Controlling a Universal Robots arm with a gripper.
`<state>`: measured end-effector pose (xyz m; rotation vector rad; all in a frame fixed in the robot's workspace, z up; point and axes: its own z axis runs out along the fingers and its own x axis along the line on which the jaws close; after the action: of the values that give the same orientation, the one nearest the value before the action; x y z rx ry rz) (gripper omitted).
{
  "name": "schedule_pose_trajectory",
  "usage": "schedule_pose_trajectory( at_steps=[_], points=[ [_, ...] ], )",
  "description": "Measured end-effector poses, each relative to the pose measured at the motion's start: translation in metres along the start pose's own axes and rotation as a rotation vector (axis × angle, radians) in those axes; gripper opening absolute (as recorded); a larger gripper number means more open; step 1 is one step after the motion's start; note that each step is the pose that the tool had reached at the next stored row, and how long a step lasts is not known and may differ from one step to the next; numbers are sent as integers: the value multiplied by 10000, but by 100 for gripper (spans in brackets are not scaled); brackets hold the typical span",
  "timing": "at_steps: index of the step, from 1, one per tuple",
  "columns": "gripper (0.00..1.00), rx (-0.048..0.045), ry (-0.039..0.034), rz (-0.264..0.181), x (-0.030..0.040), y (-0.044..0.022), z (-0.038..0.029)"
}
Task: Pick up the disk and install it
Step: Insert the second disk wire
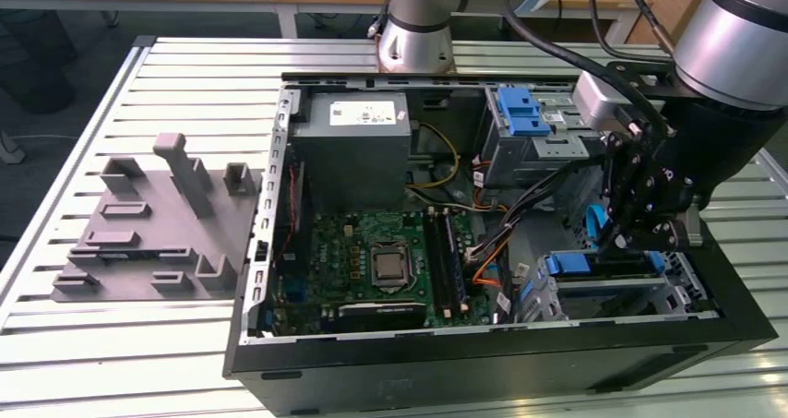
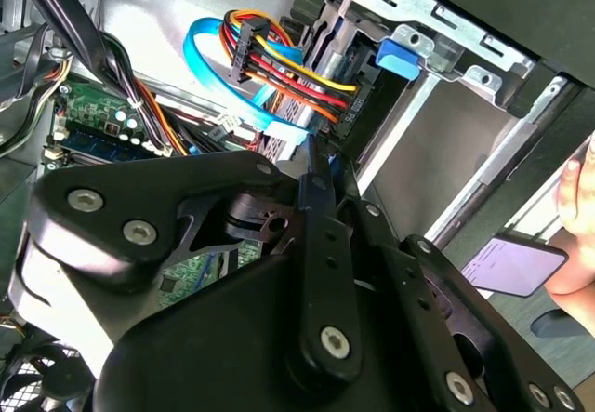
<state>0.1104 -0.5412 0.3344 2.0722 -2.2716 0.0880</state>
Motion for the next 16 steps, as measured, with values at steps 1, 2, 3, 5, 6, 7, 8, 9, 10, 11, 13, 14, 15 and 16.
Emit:
schedule_pose_trajectory(
  at_steps=[1, 2, 3, 5, 6, 7, 8, 9, 10, 11, 13, 14, 15, 16],
  points=[
    [16, 0, 0, 0, 0, 0, 1],
    [16, 0, -2, 0, 0, 0, 2],
    [16, -1, -4, 1, 0, 0, 4],
    [16, -1, -12, 1, 4, -1, 14],
    [16, -1, -12, 1, 5, -1, 16],
    [16, -1, -12, 1, 5, -1, 18],
    [16, -1, -12, 1, 6, -1, 20],
    [16, -1, -13, 1, 7, -1, 22],
    [16, -1, -13, 1, 9, -1, 25],
    [16, -1, -13, 1, 9, -1, 28],
    [16, -1, -13, 2, 9, -1, 41],
    [16, -1, -10, 2, 9, -1, 47],
    [16, -1, -8, 2, 9, -1, 53],
    [16, -1, -4, 2, 9, -2, 58]
  ],
)
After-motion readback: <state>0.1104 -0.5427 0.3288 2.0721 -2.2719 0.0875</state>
